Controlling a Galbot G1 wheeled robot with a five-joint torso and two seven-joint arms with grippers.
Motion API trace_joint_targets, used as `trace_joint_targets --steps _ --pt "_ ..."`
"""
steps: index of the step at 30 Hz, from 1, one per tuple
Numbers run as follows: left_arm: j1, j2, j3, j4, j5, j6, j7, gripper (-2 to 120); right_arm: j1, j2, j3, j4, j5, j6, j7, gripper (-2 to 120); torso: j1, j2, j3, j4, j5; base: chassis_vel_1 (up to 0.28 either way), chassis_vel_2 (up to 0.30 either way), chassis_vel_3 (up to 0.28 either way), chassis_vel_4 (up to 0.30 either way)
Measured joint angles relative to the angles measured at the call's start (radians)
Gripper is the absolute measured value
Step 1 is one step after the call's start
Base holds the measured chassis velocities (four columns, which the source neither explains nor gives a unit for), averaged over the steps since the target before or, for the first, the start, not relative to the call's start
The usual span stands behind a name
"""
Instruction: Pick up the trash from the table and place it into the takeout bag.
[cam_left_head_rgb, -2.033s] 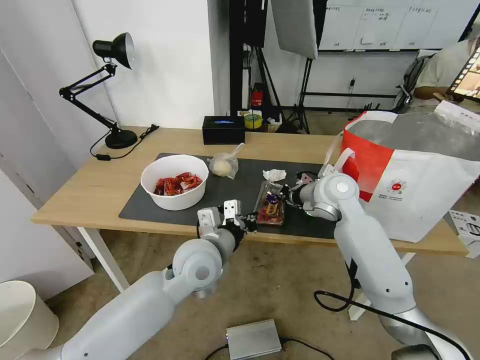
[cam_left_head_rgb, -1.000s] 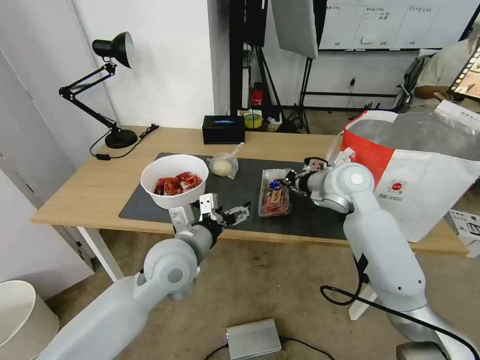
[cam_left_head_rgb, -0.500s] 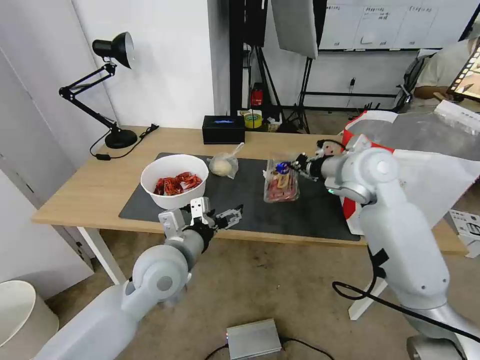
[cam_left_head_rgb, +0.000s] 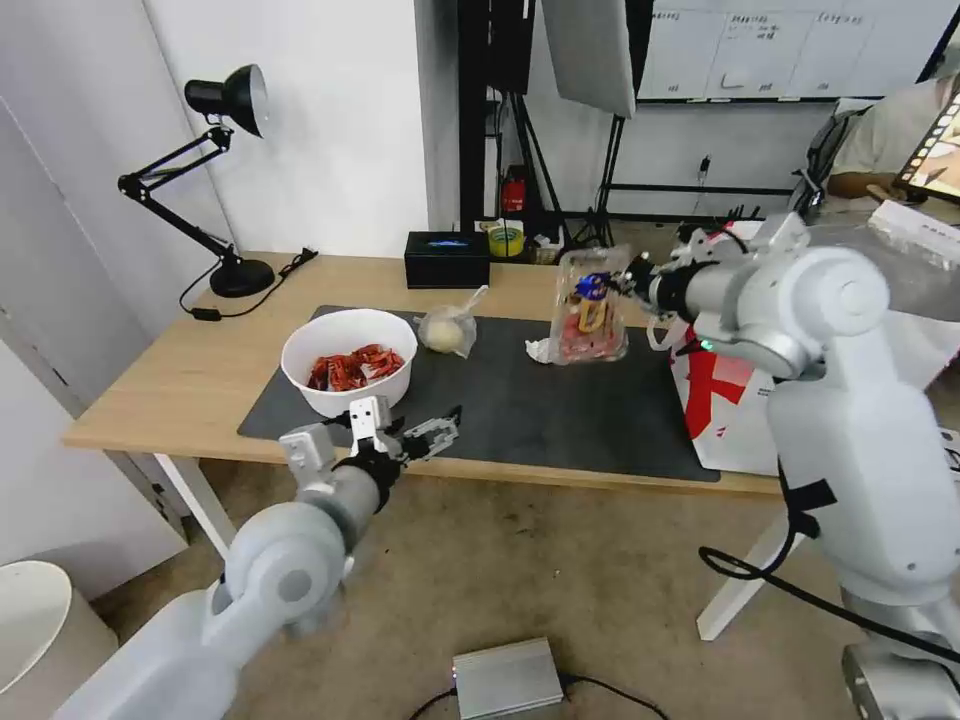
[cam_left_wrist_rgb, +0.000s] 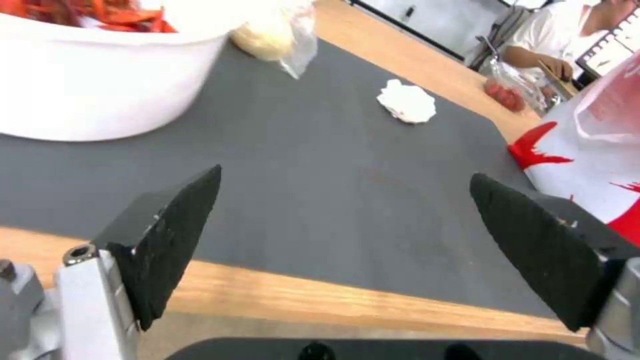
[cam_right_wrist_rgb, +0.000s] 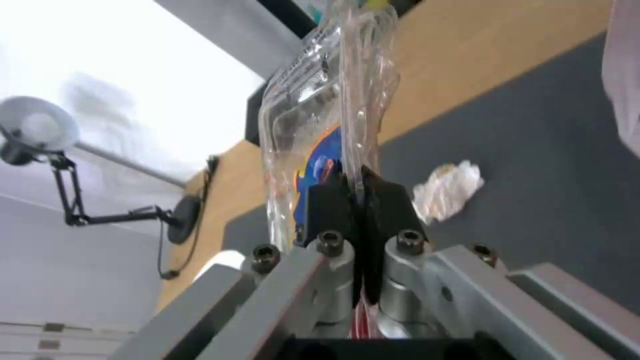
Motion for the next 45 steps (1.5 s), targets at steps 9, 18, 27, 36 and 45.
trace_joint_targets --steps 9,18,27,36,45 --pt "0.166 0.006 -0.158 -0.080 0.027 -0.001 0.014 100 0.094 -0.014 -0.005 -0.037 0.041 0.019 0.034 0 0.000 0.000 0.000 0.0003 0.0001 0.000 0.000 0.000 0.000" --pt "0.179 0.001 -0.165 -0.089 0.029 -0.002 0.012 100 0.096 -0.099 0.037 -0.027 0.071 0.037 0.053 0 0.000 0.000 0.000 0.0004 0.0002 0.000 0.000 0.000 0.000" --pt "0.178 -0.003 -0.155 -0.090 0.032 -0.002 0.012 100 0.097 -0.187 0.087 -0.015 0.103 0.048 0.066 0 0.000 0.000 0.000 0.0003 0.0002 0.000 0.000 0.000 0.000" --pt "0.172 -0.004 -0.131 -0.091 0.042 -0.003 0.009 100 0.080 -0.268 0.167 -0.045 0.140 0.051 0.070 0 0.000 0.000 0.000 0.0002 0.0003 0.000 0.000 0.000 0.000" --pt "0.170 -0.014 -0.114 -0.087 0.050 -0.003 0.008 100 0.050 -0.309 0.227 -0.096 0.150 0.050 0.069 0 0.000 0.000 0.000 0.0002 0.0002 0.000 0.000 0.000 0.000"
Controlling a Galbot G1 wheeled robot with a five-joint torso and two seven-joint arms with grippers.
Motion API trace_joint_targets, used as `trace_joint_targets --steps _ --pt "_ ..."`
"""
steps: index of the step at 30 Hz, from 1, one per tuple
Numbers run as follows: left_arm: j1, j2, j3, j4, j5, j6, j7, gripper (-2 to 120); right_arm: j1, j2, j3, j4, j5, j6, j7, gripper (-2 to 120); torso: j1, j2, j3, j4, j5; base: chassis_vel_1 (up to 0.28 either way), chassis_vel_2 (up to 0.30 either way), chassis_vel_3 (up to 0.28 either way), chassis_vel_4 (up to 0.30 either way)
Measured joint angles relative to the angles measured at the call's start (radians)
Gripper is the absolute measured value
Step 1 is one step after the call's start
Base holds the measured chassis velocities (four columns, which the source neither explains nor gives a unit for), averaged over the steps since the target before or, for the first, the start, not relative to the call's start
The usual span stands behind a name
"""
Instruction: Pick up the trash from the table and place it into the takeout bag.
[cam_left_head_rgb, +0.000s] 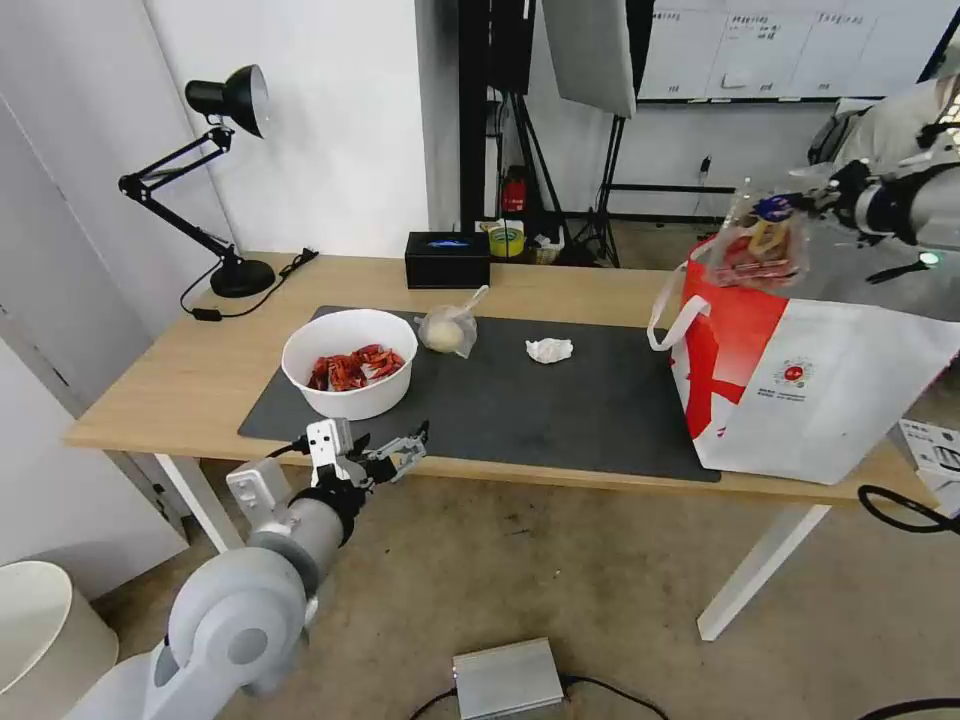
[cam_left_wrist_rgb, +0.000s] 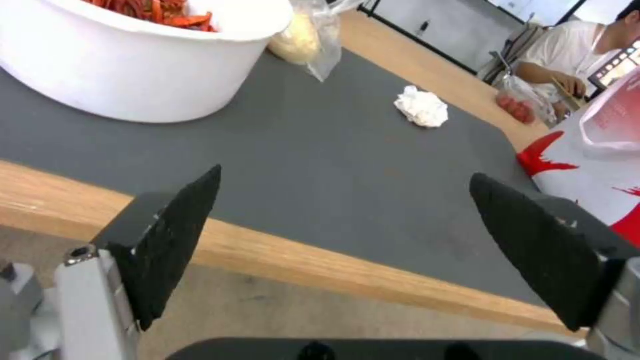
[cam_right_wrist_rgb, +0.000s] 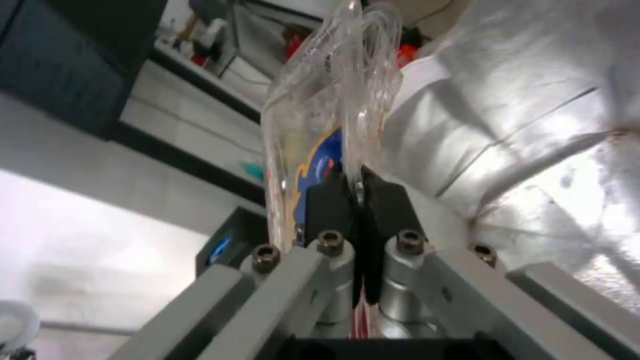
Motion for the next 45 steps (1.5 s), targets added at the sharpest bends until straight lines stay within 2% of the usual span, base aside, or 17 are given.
trace_joint_targets --steps 32,45 --pt "0.024 -0.007 -0.009 -0.012 0.009 -0.001 -0.002 100 0.032 0.009 0.046 -0.085 -0.011 0.022 -0.005 0 0.000 0.000 0.000 0.0001 -0.0001 0.000 0.000 0.000 0.000" --pt "0.016 -0.005 -0.004 -0.008 0.010 -0.001 -0.001 100 -0.021 0.015 0.053 -0.120 -0.133 -0.013 -0.045 0 0.000 0.000 0.000 0.0001 0.0000 0.000 0.000 0.000 0.000"
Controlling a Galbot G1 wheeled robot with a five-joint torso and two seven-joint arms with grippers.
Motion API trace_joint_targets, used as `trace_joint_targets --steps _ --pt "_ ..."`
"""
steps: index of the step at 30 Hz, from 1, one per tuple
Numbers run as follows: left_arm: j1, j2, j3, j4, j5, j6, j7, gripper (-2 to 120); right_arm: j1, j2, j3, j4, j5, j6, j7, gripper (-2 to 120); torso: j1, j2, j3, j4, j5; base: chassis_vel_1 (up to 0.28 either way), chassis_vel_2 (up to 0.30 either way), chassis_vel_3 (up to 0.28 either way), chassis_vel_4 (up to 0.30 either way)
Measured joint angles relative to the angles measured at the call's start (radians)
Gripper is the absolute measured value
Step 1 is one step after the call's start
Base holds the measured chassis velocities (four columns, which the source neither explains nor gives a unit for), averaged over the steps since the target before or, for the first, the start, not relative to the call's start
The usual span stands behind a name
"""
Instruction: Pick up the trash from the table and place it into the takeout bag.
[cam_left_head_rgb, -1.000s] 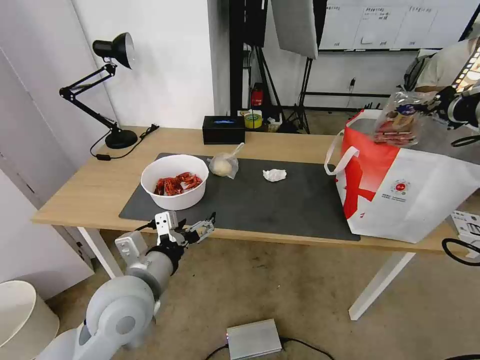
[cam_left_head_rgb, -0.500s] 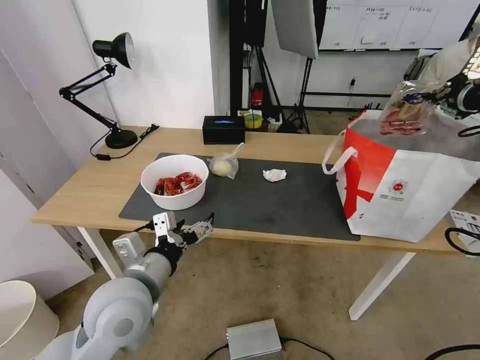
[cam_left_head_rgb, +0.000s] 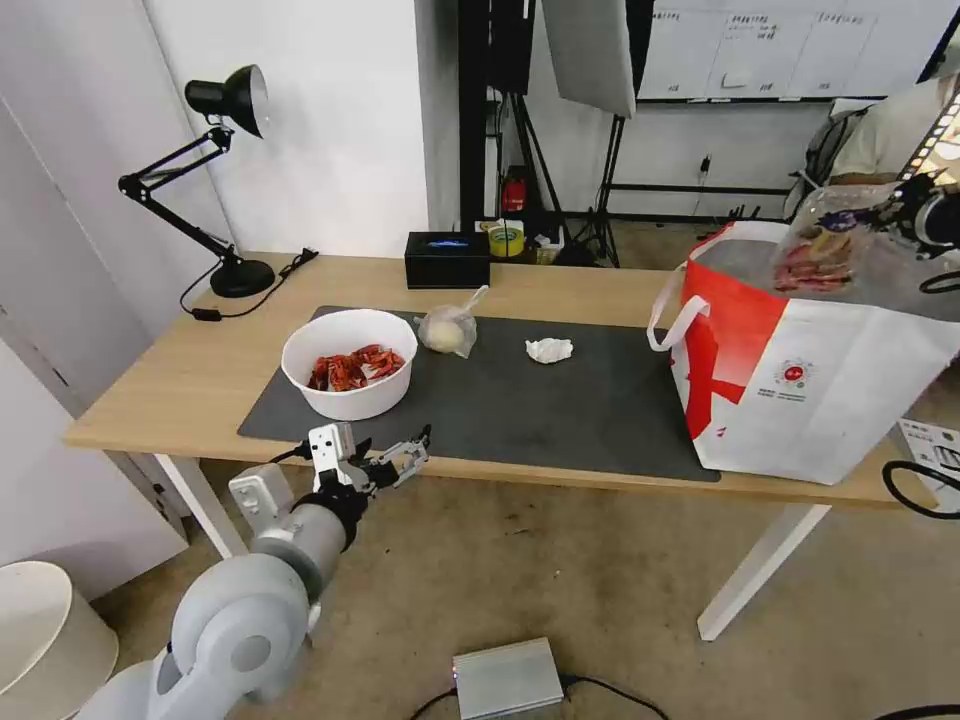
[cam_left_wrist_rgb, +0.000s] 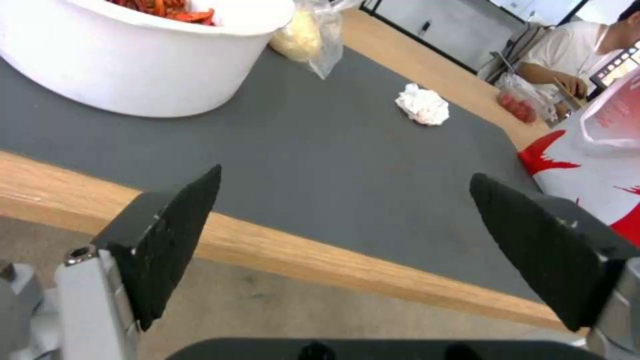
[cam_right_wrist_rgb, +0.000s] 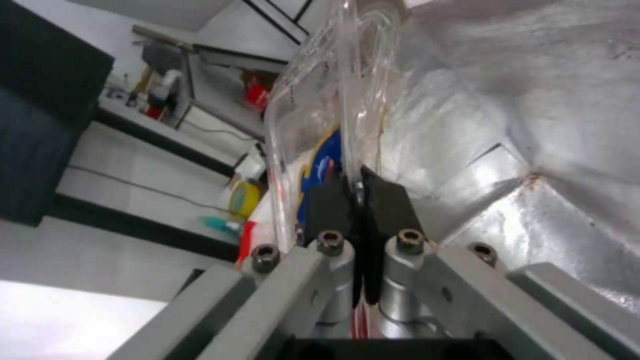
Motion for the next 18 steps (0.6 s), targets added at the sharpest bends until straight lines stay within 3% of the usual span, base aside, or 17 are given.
trace_joint_targets --steps 18 --pt "-0.011 0.000 0.014 0.007 -0.001 0.000 0.001 100 -0.067 0.038 0.009 -0.011 -0.051 -0.010 -0.028 0 0.000 0.000 0.000 0.0000 0.0000 0.000 0.000 0.000 0.000"
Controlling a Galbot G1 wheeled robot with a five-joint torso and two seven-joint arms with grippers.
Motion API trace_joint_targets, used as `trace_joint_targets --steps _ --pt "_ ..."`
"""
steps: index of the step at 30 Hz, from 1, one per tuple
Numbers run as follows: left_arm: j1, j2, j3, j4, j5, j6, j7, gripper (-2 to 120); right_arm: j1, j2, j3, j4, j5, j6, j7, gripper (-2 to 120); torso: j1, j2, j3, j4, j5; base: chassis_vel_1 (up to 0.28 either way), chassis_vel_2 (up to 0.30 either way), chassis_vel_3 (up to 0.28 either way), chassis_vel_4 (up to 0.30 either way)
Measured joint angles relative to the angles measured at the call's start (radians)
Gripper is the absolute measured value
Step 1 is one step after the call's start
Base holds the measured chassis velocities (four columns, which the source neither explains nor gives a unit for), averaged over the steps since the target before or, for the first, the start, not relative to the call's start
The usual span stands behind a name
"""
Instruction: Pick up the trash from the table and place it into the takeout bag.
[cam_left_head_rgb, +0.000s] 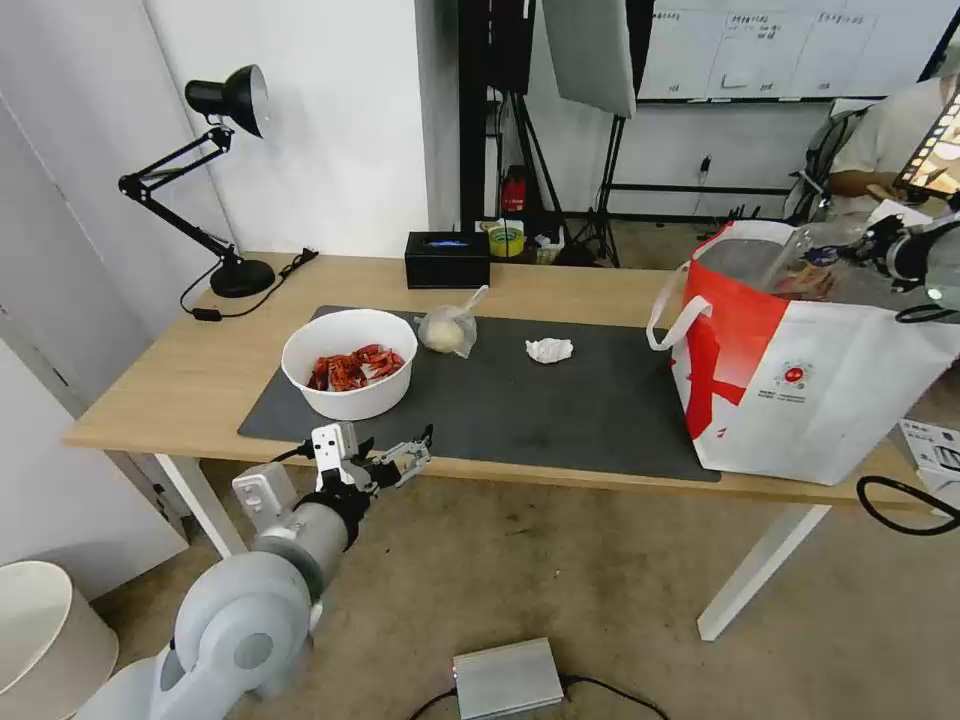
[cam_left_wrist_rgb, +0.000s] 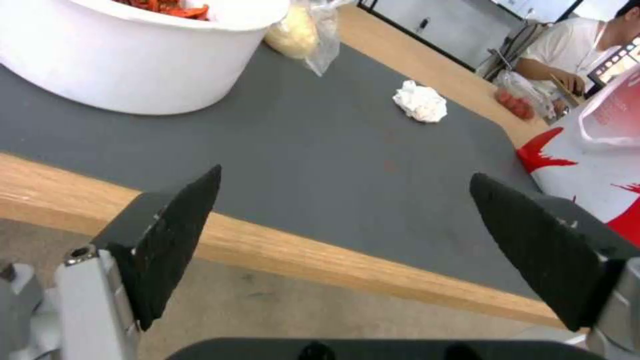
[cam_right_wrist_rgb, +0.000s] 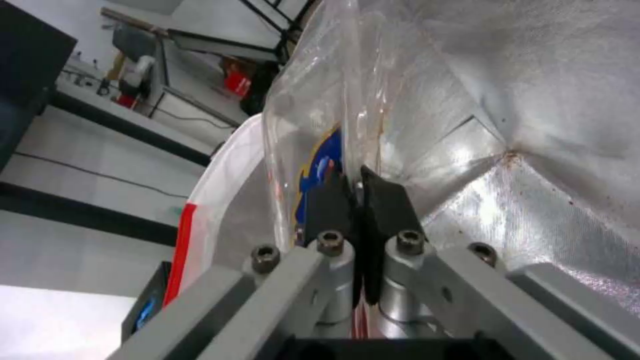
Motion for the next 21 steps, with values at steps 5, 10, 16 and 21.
trace_joint_targets --steps 5,10,16,21 --pt "0.004 0.000 0.000 -0.003 0.000 0.000 0.000 100 -0.005 -0.002 0.004 0.009 0.003 0.000 -0.002 0 0.000 0.000 0.000 0.0000 0.0000 0.000 0.000 0.000 0.000" --pt "0.006 0.001 0.000 -0.005 0.001 0.000 0.000 100 -0.019 -0.007 0.013 0.021 0.007 -0.006 -0.006 0 0.000 0.000 0.000 0.0000 0.0000 0.000 0.000 0.000 0.000" --pt "0.008 0.001 0.001 -0.007 0.002 0.000 -0.001 100 -0.038 -0.009 0.024 0.036 0.011 -0.010 -0.011 11 0.000 0.000 0.000 0.0000 0.0000 0.000 0.000 0.000 0.000" --pt "0.009 0.004 0.001 -0.010 0.002 0.000 -0.001 100 -0.042 -0.012 0.027 0.044 0.012 -0.010 -0.011 30 0.000 0.000 0.000 0.0000 0.0000 0.000 0.000 0.000 0.000"
